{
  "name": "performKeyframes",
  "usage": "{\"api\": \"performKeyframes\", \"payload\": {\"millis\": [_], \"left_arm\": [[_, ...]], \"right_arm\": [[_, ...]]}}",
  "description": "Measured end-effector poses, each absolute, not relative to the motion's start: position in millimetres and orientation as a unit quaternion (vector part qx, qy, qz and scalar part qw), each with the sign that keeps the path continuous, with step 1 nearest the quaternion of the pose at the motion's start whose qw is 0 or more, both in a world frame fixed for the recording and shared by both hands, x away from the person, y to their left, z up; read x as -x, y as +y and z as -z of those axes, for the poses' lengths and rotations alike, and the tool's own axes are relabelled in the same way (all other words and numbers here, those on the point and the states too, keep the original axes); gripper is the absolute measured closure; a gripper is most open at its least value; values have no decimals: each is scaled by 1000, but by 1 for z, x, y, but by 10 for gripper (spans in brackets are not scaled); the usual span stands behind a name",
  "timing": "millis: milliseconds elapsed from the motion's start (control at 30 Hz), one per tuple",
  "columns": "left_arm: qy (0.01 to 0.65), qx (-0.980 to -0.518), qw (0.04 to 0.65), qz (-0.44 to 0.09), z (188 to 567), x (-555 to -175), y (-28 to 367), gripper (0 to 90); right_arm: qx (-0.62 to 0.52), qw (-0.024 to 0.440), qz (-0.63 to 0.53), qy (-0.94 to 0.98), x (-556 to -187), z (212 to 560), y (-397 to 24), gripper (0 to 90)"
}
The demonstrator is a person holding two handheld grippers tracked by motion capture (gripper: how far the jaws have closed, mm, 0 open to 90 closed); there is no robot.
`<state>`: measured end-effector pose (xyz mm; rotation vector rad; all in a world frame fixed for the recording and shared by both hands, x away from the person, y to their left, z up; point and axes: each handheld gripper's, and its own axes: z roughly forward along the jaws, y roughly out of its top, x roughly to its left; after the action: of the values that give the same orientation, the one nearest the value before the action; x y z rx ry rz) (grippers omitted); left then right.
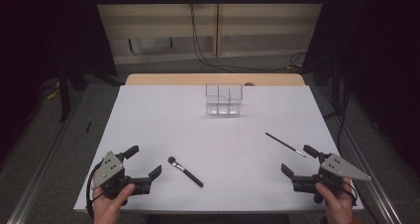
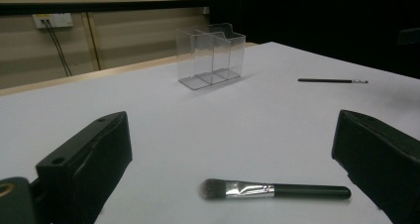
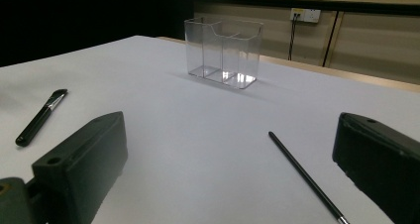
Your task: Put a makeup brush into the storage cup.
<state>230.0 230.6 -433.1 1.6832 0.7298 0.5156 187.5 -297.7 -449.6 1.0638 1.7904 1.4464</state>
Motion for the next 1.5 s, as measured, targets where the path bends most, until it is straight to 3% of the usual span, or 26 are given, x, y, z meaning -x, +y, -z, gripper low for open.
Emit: {"api": "performKeyframes", "payload": {"millis": [1500], "left_arm": [[252, -750, 580, -193, 411, -287, 183, 26]], "right_arm": [[-402, 292, -538, 681, -203, 454, -291, 2]]}}
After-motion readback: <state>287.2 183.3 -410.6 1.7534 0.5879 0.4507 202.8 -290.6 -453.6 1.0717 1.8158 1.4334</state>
